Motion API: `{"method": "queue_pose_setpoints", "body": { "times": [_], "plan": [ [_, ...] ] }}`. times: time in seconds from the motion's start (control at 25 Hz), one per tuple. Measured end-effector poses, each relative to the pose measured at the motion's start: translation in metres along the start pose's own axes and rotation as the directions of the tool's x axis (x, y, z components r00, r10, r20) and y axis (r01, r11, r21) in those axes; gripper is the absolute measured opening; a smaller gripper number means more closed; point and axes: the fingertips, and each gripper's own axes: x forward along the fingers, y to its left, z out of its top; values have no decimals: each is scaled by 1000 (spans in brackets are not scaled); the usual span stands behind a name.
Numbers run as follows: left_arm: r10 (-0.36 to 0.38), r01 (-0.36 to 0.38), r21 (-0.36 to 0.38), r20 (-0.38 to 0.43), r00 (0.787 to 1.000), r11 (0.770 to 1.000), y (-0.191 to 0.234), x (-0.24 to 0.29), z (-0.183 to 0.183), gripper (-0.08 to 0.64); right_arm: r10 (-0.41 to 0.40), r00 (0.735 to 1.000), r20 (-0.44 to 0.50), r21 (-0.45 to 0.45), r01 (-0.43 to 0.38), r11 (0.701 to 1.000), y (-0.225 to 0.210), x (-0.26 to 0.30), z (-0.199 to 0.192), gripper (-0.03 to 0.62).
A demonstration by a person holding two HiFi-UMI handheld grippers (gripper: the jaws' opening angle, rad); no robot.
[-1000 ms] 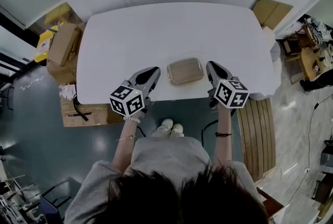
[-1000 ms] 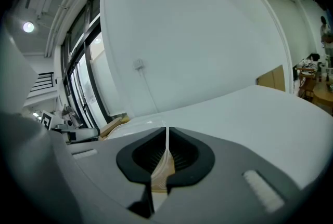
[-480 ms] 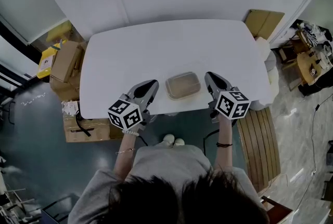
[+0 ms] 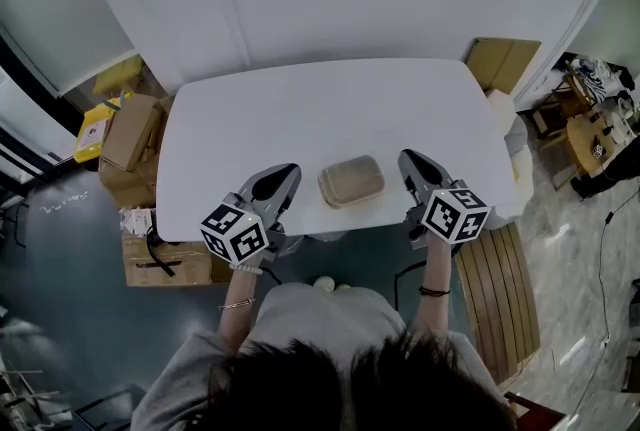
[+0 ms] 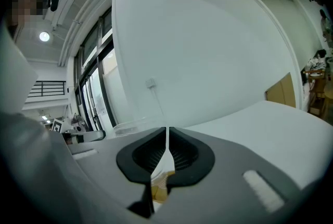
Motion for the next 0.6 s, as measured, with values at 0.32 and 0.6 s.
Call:
{"method": "queue_pose_setpoints", "body": {
  "times": [0.32,0.6],
  "plan": [
    [-20,19,19,46,999,1000,-5,-4,22,-5,22,999,37,-25,-21,999,10,-6,23,31],
    [-27,26,21,67,997,999,-11,-7,30,-5,38,996,78,-25,-36,999,17,-13,38,31]
  ]
}}
